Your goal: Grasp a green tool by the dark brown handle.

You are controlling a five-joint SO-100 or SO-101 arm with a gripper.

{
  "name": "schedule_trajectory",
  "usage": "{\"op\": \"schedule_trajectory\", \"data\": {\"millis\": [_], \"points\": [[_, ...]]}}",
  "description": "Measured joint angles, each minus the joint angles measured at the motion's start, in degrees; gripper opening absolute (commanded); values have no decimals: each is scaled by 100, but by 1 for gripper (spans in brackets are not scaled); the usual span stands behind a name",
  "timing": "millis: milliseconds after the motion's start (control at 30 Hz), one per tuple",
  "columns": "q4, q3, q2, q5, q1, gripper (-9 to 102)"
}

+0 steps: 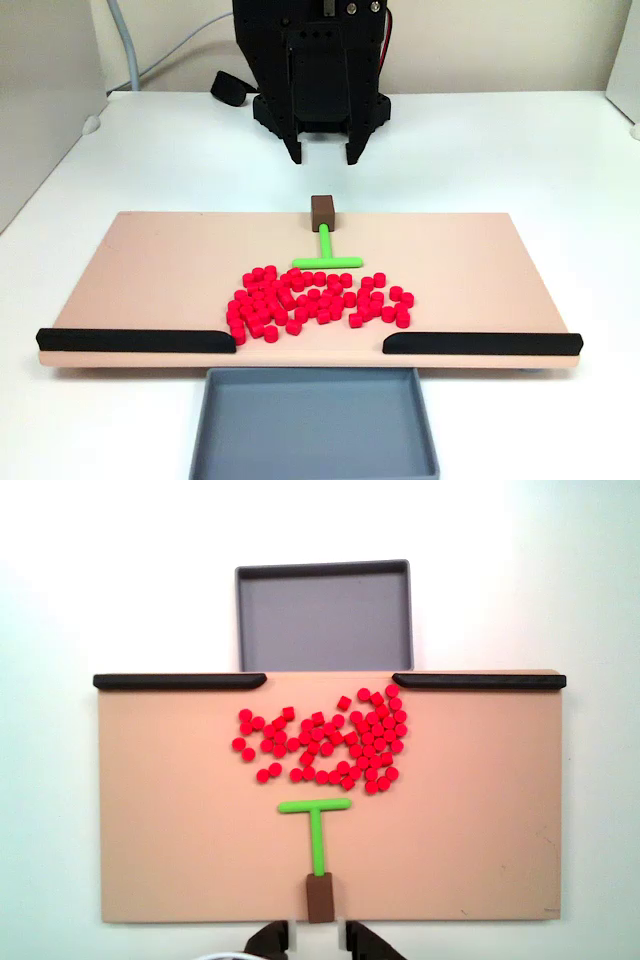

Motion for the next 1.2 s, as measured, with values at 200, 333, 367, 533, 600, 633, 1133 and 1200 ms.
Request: {"op": "schedule_trajectory", "data": {"millis": [200,333,367,533,600,633,1133,1200], "points": [[-9,0,0,-97,0,20],[-9,0,-26,-158,0,20],[-9,0,-44,-167,0,20],[-18,0,-44,-193,0,20],[-26,26,-44,-193,0,20],[-18,53,-44,-193,0,20],[-167,53,-378,-527,88,19],[-246,53,-422,-598,167,19]]}}
